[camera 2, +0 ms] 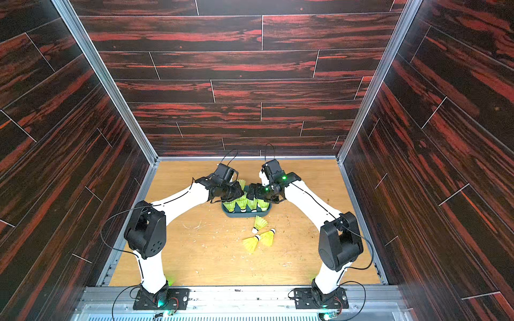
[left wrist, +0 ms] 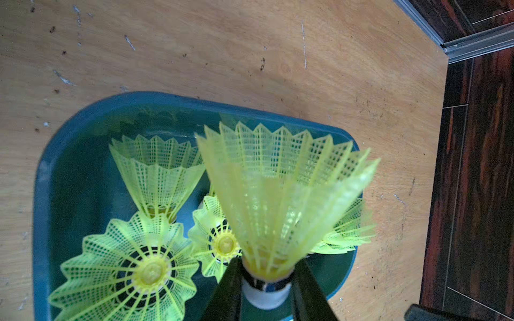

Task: Put the shuttlecocks into the storage box
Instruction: Place the shuttlecock in the storage box.

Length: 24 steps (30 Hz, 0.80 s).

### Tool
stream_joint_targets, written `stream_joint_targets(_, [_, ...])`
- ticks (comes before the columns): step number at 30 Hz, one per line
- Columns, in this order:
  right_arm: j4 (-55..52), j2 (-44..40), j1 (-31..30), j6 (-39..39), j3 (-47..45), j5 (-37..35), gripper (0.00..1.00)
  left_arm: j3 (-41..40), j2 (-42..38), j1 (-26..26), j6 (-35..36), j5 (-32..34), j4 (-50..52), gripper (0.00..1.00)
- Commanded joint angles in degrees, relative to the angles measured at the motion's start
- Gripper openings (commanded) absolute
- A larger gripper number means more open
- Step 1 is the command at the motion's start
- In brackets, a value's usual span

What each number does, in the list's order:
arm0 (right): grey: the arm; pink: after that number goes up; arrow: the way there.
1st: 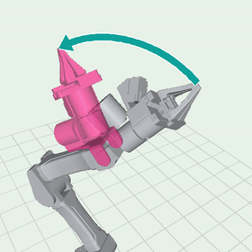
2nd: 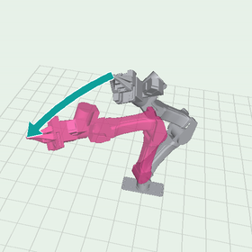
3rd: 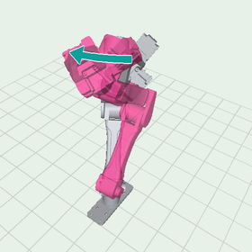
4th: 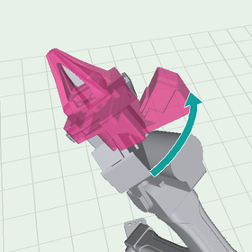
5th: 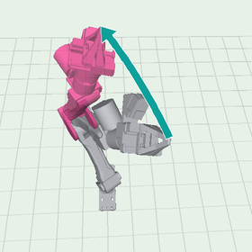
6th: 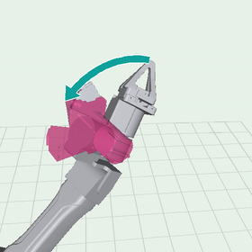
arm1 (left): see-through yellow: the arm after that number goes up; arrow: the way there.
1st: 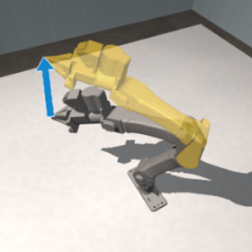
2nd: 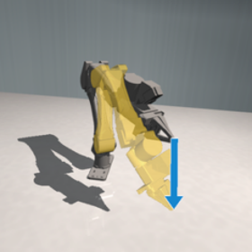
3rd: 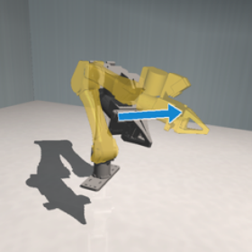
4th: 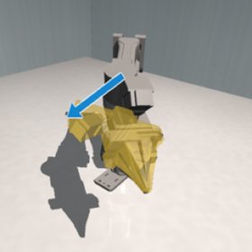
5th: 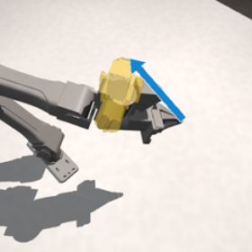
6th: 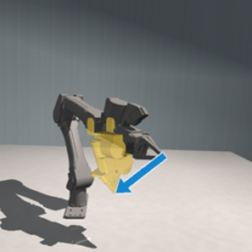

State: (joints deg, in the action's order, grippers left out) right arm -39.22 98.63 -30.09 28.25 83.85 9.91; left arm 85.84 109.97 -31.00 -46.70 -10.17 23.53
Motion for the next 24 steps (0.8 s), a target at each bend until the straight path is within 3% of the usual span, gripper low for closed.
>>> stream_joint_targets(1, [-1.0,0.6,0.3,-0.6,0.3,0.9,0.95,0.9,0.9,0.4,0.9,0.9,-0.4,0.25])
stream_joint_targets(16, [-0.7,0.2,0.3,-0.7,-0.3,1.1,0.95,0.3,1.5,0.3,0.9,0.9,0.1,0.32])
stream_joint_targets(24, [-0.6,0.2,0.3,-0.6,-0.2,0.8,0.95,0.4,-0.4,0.4,1.0,2.3,1.8,0.55])
